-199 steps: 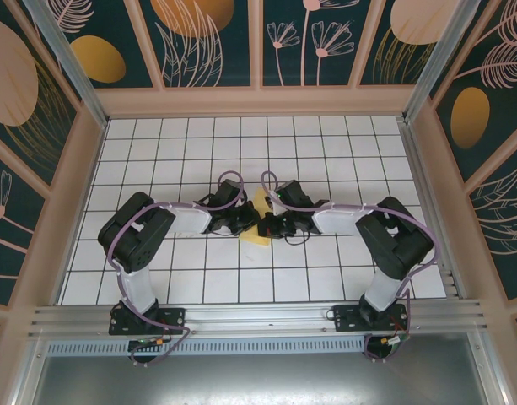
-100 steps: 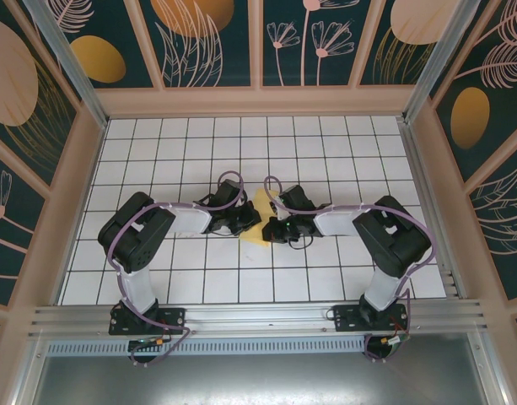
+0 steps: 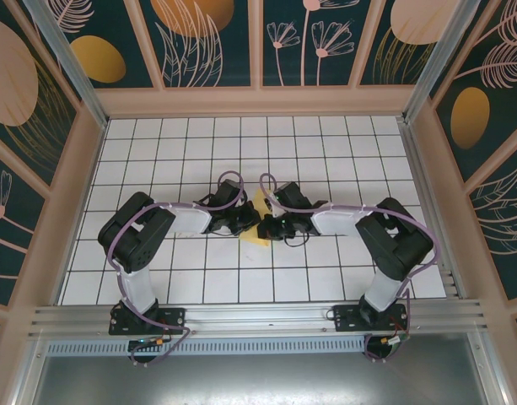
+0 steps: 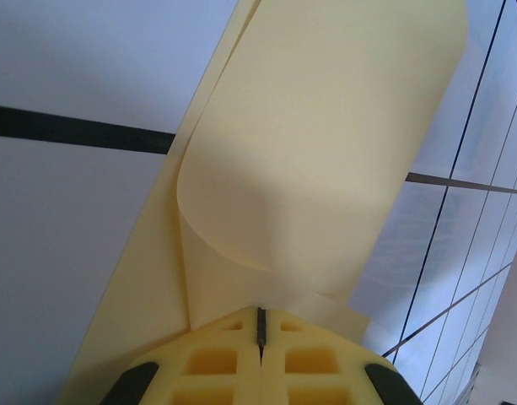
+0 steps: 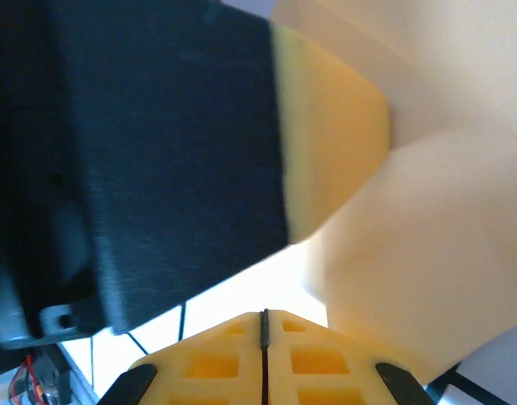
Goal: Fold a paper plane with a square sheet of paper (pick it up from the middle)
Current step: Fold the triangle a second time at the center of the table.
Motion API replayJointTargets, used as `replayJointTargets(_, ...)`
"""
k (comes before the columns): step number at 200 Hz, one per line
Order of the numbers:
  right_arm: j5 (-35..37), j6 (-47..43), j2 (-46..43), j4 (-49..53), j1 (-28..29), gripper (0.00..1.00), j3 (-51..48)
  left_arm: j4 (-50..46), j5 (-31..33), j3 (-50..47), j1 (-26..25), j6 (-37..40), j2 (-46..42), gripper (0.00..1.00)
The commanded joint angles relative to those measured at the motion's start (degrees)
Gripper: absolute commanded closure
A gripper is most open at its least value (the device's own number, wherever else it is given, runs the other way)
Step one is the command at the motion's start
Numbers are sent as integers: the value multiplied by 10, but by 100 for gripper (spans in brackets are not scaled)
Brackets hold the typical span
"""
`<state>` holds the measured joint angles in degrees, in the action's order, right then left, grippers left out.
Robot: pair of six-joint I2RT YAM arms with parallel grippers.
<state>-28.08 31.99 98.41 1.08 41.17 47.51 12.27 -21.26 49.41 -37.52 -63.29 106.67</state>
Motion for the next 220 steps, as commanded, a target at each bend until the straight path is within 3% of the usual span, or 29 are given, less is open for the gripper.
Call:
replayJointTargets(1, 36, 4, 13, 38, 1, 92, 3, -38, 11, -10, -1, 11, 22, 100)
replayJointTargets(66, 59, 10, 1, 55, 4, 92, -55, -41, 13, -10, -2, 10, 23, 100)
replayJointTargets(150, 23, 12, -69, 37, 5, 91, -23, -43, 14, -11, -2, 11, 20, 100)
replayJointTargets(174, -5, 20, -43, 15, 7, 91, 2, -43, 13, -10, -1, 11, 21, 100)
replayJointTargets(220, 17, 26, 21, 18, 13, 91, -13, -44, 11, -8, -2, 13, 22, 100)
